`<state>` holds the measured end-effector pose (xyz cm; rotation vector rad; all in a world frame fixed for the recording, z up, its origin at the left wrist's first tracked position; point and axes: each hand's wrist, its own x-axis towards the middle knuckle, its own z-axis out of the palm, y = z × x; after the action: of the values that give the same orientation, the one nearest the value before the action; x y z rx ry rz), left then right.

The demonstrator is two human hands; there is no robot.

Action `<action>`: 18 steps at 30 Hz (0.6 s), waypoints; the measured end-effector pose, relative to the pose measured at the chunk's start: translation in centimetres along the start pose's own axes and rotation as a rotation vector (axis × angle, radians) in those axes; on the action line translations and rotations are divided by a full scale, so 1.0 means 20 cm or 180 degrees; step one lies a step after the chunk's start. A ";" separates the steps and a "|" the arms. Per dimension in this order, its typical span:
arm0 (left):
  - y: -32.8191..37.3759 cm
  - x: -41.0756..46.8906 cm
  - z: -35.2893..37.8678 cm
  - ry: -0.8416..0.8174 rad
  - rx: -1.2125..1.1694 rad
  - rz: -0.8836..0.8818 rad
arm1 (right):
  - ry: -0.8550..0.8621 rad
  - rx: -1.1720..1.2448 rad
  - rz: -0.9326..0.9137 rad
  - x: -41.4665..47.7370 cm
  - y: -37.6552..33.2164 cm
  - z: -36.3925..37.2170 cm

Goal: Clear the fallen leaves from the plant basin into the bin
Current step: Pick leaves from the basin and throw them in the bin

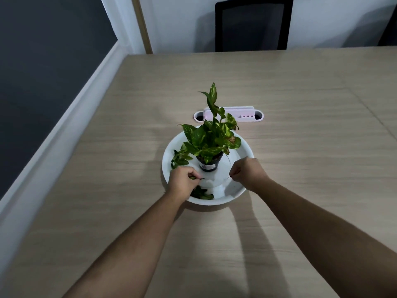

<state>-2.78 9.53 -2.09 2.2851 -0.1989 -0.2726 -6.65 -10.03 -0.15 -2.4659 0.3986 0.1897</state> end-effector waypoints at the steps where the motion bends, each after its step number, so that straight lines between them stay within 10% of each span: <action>1: 0.00 -0.02 -0.03 0.0058 -0.0016 -0.0014 | -0.0085 0.0027 -0.0067 -0.02 -0.03 0.02; 18: -0.91 -1.72 -0.97 0.2660 -0.0290 -0.2332 | -0.2234 -0.0259 -0.2946 -0.93 -1.38 1.10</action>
<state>-29.92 43.33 1.55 2.0999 1.0556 0.3156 -16.08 28.63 2.16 -2.2091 -1.0285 0.6321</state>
